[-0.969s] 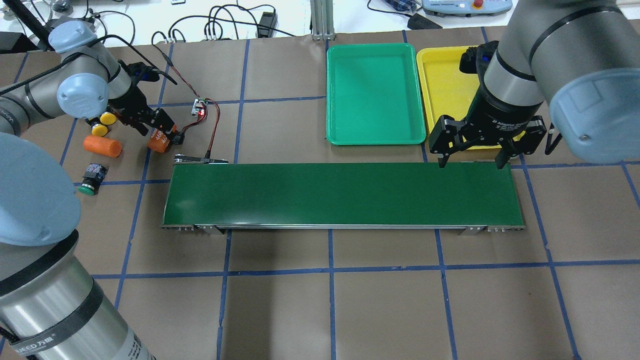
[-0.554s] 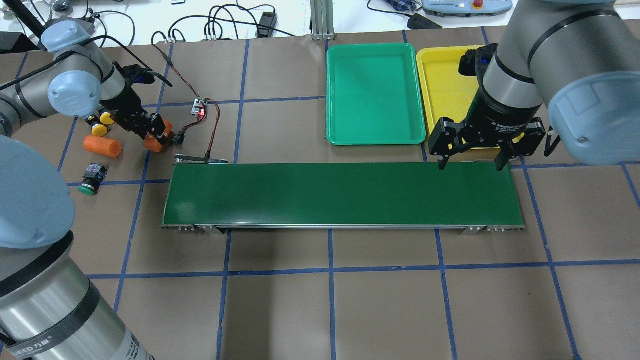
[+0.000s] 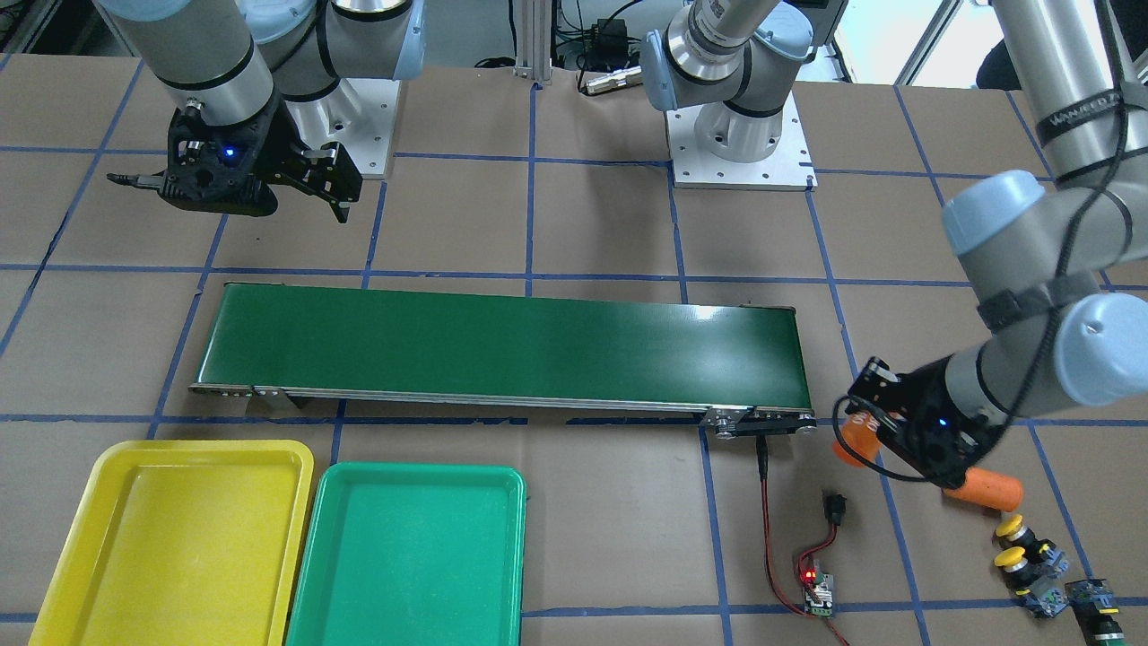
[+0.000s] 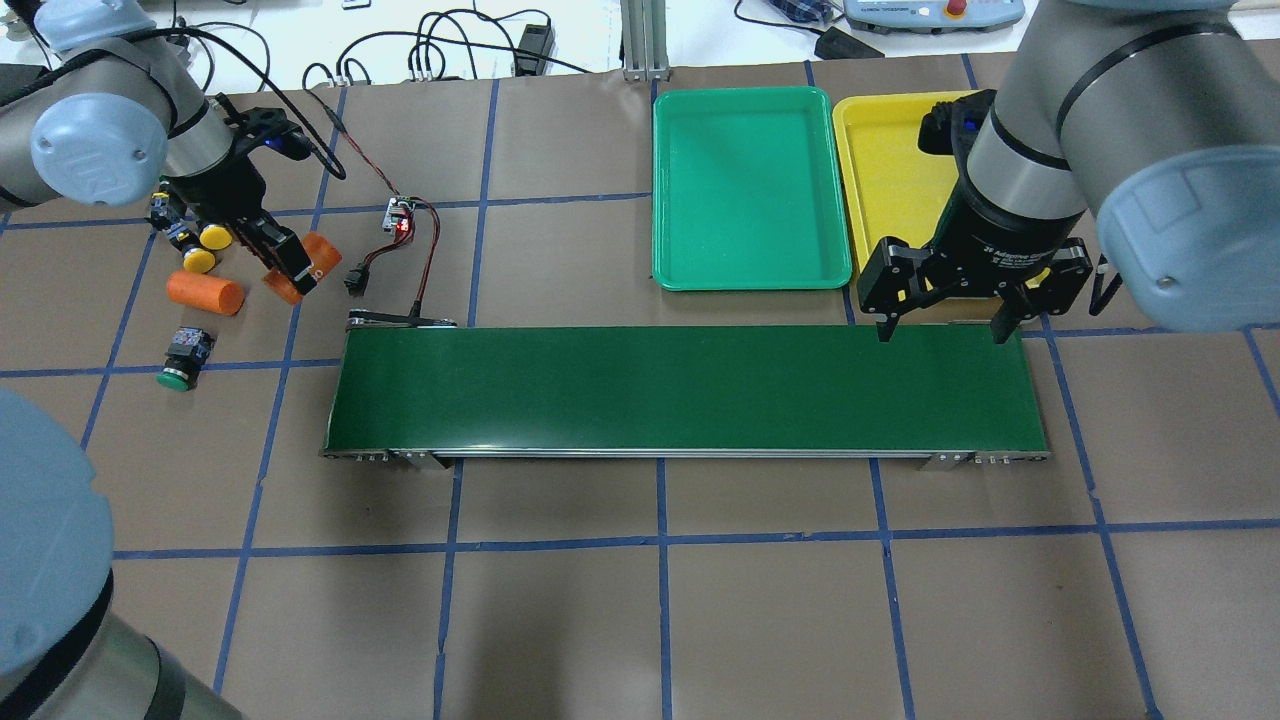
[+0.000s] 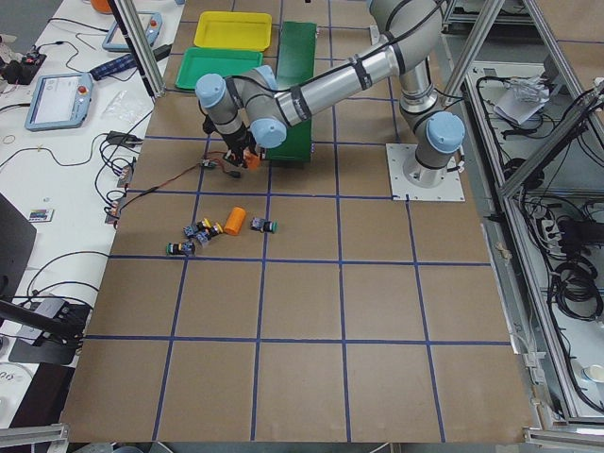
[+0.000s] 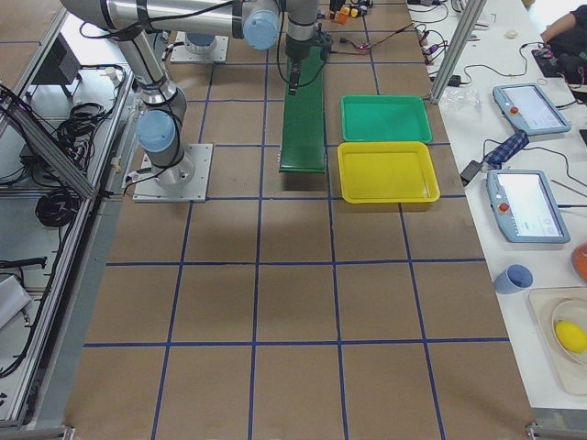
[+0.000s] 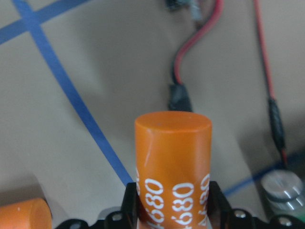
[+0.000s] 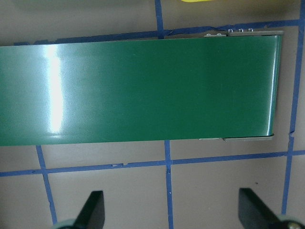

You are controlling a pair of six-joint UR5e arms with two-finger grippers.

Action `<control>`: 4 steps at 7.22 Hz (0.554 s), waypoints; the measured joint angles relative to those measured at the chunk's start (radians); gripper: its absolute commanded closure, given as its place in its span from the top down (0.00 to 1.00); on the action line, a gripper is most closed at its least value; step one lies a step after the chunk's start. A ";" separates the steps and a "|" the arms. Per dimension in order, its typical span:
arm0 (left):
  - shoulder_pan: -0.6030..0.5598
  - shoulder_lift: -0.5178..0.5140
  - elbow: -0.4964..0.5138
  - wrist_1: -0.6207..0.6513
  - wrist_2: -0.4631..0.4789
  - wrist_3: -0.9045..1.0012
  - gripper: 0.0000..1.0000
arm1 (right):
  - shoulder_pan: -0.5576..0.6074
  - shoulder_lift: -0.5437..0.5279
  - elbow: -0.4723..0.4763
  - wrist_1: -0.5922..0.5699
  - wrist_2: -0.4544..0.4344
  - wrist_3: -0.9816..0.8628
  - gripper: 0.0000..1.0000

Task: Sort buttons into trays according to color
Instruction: 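Carry the orange cylinder onto the belt's near end and release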

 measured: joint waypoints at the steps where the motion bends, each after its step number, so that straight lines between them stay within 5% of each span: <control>1: -0.048 0.080 -0.082 -0.007 0.004 0.096 0.00 | 0.000 -0.001 0.000 0.000 -0.002 0.000 1.00; 4: -0.162 0.241 -0.317 0.067 0.040 0.255 0.00 | 0.000 0.002 0.000 -0.005 -0.003 -0.002 1.00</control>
